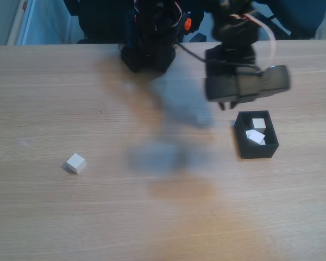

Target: Pick blocks and place them in the box.

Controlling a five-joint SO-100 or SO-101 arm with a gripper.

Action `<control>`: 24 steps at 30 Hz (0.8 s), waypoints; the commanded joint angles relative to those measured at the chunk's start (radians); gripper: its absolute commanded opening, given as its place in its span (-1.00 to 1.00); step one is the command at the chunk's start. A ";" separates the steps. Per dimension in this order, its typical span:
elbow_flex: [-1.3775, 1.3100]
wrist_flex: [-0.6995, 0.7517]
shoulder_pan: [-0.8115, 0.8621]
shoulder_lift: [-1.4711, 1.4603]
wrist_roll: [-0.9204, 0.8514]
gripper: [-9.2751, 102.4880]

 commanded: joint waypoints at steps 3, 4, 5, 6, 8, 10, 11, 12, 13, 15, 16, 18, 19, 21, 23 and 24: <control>0.169 -0.061 0.187 0.173 -0.141 -0.83; 0.195 -0.072 0.221 0.190 -0.161 -0.83; 0.218 -0.078 0.256 0.204 -0.179 -0.83; 0.235 -0.078 0.288 0.216 -0.202 -0.83; 0.270 -0.083 0.356 0.230 -0.244 -0.83; 0.307 -0.106 0.433 0.239 -0.290 -0.81; 0.331 -0.129 0.472 0.245 -0.311 -0.81; 0.357 -0.158 0.509 0.250 -0.331 -0.81; 0.382 -0.186 0.548 0.255 -0.351 -0.80; 0.417 -0.242 0.621 0.255 -0.383 -0.81; 0.434 -0.275 0.657 0.253 -0.402 -0.81; 0.476 -0.360 0.724 0.249 -0.439 -0.81; 0.491 -0.394 0.752 0.242 -0.456 -0.81; 0.514 -0.456 0.802 0.227 -0.483 -0.81; 0.520 -0.476 0.842 0.204 -0.529 -0.83; 0.525 -0.494 0.862 0.190 -0.548 -0.83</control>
